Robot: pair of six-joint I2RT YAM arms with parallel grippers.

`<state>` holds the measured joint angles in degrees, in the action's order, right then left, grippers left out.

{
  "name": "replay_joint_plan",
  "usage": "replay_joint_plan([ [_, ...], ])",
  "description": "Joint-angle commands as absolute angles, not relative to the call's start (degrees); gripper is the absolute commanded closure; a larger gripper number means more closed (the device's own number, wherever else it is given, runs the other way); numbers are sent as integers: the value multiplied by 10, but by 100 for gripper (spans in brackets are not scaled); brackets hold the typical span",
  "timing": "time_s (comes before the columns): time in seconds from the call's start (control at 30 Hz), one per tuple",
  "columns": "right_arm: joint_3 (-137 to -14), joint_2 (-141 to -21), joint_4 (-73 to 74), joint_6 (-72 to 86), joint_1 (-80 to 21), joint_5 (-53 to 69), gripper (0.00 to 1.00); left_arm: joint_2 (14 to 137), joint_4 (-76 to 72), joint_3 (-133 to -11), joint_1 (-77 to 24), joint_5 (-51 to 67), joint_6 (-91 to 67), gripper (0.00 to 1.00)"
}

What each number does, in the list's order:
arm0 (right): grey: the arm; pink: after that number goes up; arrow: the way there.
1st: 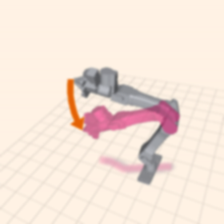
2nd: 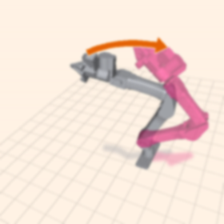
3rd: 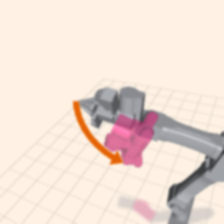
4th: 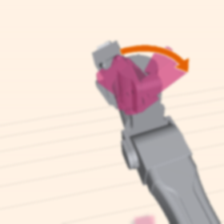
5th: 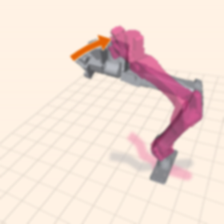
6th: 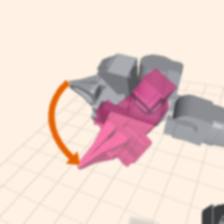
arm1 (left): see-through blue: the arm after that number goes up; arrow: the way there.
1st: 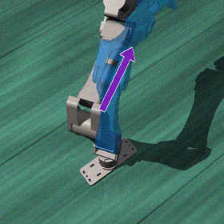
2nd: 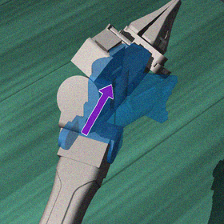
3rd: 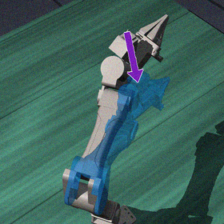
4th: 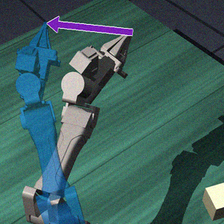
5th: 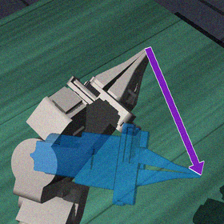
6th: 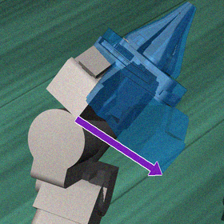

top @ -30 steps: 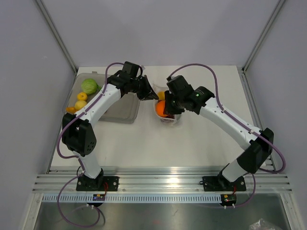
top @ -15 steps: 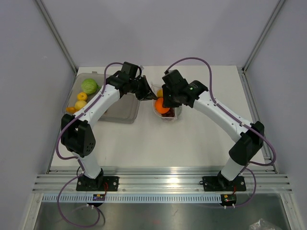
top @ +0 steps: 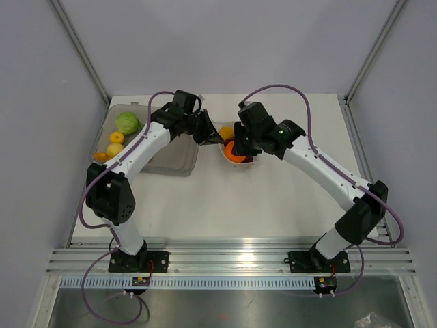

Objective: Place the food in the zip-top bag and seal the zipper
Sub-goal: Adjust the fake fruit in the zipper food storage bag.

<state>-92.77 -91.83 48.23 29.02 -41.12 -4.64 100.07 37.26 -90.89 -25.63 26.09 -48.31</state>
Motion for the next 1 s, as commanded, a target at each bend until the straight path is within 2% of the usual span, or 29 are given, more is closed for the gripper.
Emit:
replay_joint_plan([
  [0.0, -897, -873, 457, 309, -426, -33, 70, 962, 340, -906, -252, 279, -499, 100],
  [0.33, -812, -853, 443, 330, -431, -24, 70, 958, 340, -902, -250, 279, -504, 100],
  [0.67, -867, -908, 423, 320, -431, -67, 70, 951, 347, -900, -249, 286, -491, 100],
  [0.97, -866, -836, 439, 319, -430, -77, 69, 955, 338, -896, -249, 292, -494, 100],
])
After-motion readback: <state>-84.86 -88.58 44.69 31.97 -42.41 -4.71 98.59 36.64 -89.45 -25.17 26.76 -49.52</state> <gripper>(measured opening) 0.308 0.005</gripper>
